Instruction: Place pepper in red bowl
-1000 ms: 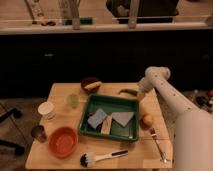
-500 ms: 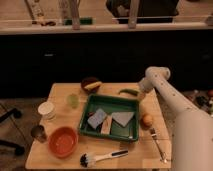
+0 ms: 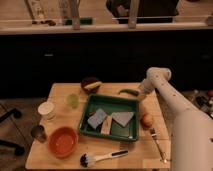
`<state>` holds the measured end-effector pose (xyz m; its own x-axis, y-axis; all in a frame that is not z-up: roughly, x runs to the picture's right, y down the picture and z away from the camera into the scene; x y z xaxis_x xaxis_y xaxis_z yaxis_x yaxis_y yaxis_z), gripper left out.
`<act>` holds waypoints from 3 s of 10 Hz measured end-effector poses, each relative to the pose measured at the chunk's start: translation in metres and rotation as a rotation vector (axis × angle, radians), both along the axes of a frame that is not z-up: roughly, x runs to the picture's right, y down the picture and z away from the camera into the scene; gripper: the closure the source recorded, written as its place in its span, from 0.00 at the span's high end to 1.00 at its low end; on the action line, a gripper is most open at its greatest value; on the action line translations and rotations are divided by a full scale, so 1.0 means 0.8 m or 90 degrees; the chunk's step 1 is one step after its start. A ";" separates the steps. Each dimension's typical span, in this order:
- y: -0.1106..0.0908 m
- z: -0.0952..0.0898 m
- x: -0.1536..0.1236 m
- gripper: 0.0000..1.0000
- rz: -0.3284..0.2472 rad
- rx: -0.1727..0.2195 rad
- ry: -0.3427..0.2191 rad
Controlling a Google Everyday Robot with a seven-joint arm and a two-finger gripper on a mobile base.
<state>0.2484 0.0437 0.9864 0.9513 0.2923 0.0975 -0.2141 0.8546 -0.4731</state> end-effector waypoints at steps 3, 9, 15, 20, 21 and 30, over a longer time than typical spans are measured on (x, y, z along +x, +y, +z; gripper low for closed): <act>-0.018 0.000 -0.029 0.79 -0.011 0.009 0.003; -0.036 0.032 -0.041 0.77 0.007 -0.020 -0.001; -0.032 0.048 -0.007 0.21 0.053 -0.040 -0.008; -0.038 0.017 0.001 0.00 0.064 -0.013 -0.039; -0.038 0.008 0.001 0.00 0.062 -0.006 -0.050; -0.051 -0.051 -0.018 0.00 0.040 0.061 -0.133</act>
<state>0.2344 0.0026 0.9458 0.8876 0.3305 0.3208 -0.1743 0.8857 -0.4302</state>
